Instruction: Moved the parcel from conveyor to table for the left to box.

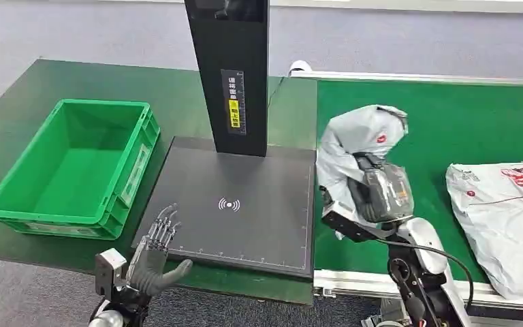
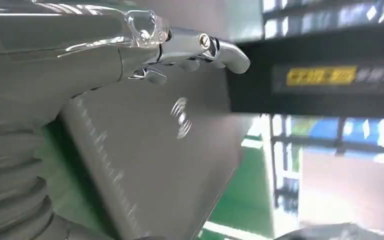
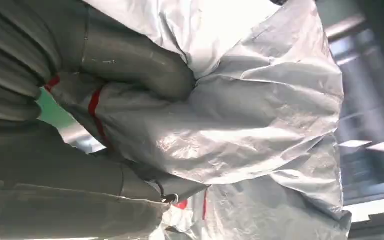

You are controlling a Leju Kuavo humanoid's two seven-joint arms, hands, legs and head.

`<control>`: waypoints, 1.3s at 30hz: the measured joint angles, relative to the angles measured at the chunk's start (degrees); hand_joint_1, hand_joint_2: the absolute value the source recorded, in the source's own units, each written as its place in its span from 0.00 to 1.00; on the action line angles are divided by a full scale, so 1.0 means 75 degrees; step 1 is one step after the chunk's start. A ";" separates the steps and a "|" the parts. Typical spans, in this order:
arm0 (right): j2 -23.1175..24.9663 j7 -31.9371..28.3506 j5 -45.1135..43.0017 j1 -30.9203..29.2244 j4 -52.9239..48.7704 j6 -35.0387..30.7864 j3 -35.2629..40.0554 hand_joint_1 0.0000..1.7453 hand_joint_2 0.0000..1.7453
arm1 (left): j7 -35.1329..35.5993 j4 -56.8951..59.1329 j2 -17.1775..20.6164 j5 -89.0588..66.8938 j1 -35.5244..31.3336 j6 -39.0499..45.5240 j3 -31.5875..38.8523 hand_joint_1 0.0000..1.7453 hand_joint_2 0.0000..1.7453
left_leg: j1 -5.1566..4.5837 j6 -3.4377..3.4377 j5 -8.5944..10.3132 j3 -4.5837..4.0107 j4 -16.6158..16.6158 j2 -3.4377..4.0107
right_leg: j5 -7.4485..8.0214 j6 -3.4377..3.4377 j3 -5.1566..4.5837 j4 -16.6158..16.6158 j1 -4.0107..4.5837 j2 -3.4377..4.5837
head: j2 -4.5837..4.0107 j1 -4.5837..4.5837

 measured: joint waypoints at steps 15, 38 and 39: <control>0.0970 -0.0842 -0.1390 -0.3067 0.2951 0.2366 0.3638 1.00 1.00 | -0.0574 -0.1125 -0.0192 0.0186 0.0087 0.1520 0.0221 0.00 1.00 | 0.0000 -0.0005 0.0006 -0.0005 0.0001 0.0006 | 0.0002 -0.0003 -0.0007 0.0005 0.0001 0.0002 | 0.0000 0.0000; 0.2451 -0.0437 -0.2053 -0.3679 0.5187 0.0663 0.4420 0.00 1.00 | -0.0757 -0.1308 -0.0186 0.0545 0.0288 0.1905 0.0297 0.00 1.00 | 0.0000 -0.0006 0.0006 -0.0002 0.0001 0.0006 | 0.0002 -0.0004 -0.0013 0.0003 0.0002 0.0003 | 0.0000 0.0003; 0.2448 -0.0616 -0.2243 -0.3644 0.5187 0.0554 0.4327 0.00 1.00 | -0.0757 -0.1308 -0.0186 0.0548 0.0291 0.1908 0.0297 0.00 1.00 | 0.0000 -0.0006 0.0006 -0.0002 0.0001 0.0006 | 0.0002 -0.0004 -0.0012 0.0003 0.0002 0.0003 | 0.0000 0.0000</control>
